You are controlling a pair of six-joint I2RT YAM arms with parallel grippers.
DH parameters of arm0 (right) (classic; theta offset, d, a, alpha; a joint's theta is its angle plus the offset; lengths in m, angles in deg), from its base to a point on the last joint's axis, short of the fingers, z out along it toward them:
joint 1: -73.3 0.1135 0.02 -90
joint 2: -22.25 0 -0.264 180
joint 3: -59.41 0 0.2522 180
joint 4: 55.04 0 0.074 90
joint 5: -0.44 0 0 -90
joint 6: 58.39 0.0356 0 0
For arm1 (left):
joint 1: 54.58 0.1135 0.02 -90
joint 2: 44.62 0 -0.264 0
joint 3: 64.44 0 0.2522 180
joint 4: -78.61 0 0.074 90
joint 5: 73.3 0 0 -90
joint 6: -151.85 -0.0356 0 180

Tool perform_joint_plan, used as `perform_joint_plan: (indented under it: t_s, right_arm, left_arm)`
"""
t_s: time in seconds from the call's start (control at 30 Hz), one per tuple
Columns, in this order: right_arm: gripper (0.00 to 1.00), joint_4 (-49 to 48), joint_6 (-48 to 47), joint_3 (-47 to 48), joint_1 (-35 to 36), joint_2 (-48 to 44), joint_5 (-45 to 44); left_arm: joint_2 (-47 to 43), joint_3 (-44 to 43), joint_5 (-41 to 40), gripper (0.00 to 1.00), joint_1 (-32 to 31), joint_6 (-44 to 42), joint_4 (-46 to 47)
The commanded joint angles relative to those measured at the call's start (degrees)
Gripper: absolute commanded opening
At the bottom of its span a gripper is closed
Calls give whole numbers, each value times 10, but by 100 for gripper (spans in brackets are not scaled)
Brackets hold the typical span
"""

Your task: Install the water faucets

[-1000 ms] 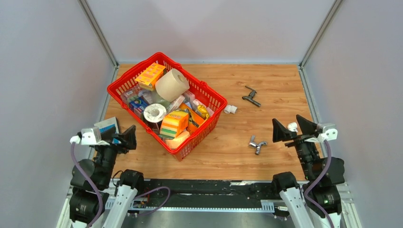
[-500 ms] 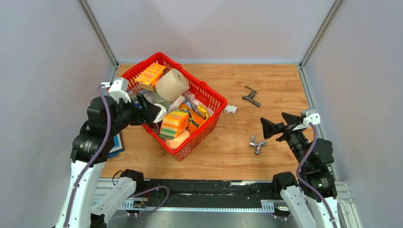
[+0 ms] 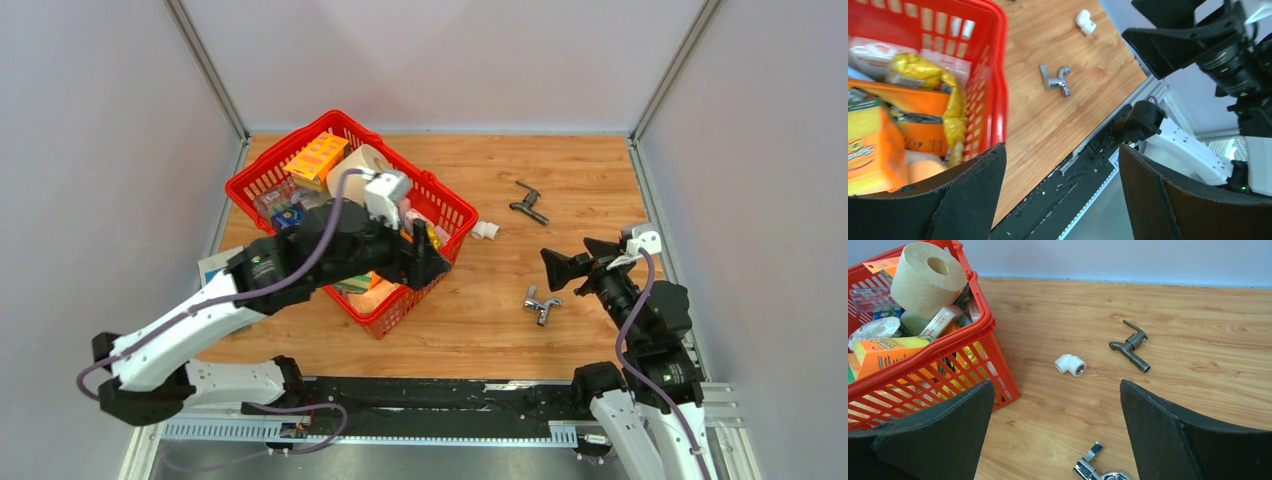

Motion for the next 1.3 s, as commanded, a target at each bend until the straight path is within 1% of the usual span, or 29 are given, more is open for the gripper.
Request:
perform_joint_plan:
  t_s: [0.0, 0.1, 0.23, 0.27, 0.4, 0.47, 0.5, 0.6, 0.7, 0.83, 0.87, 1.03, 1.27]
  right_arm:
    - [100, -13, -2, -1, 2, -22, -12]
    - [100, -6, -6, -3, 1, -31, -27]
    - [100, -1, -12, 0, 2, -37, -40]
    - [100, 1, -13, 2, 2, -37, -42]
    - [100, 5, -17, 3, 1, -36, -48]
    - [100, 5, -16, 1, 2, -35, -49]
    - [100, 5, -15, 1, 2, -36, -47]
    - [100, 6, -16, 3, 2, -36, -49]
    - [100, 7, -20, 6, 1, -36, -49]
    - [100, 7, -18, 4, 1, -37, -48]
    - [100, 7, -16, 3, 2, -36, -46]
    - [100, 7, -14, 1, 2, -34, -45]
    - [100, 6, 1, 2, 2, -10, -49]
  left_arm:
    - [81, -38, -84, 89, -81, -8, 10]
    - [146, -41, -99, 89, -136, -11, -3]
    - [209, -40, -124, 89, -184, -16, -31]
    - [216, -40, -130, 89, -189, -18, -45]
    - [252, -16, -153, 91, -189, -38, -48]
    - [264, -11, -200, 92, -187, -47, -51]
    - [265, -5, -209, 93, -183, -51, -51]
    - [256, 16, -200, 93, -135, -61, -43]
    - [242, 47, -212, 93, -100, -72, -35]
    - [217, 67, -225, 93, -35, -121, -17]
    - [210, 70, -225, 93, -25, -129, -11]
    - [206, 75, -218, 93, 63, -185, 10]
    - [222, 72, -189, 93, 138, -238, 66]
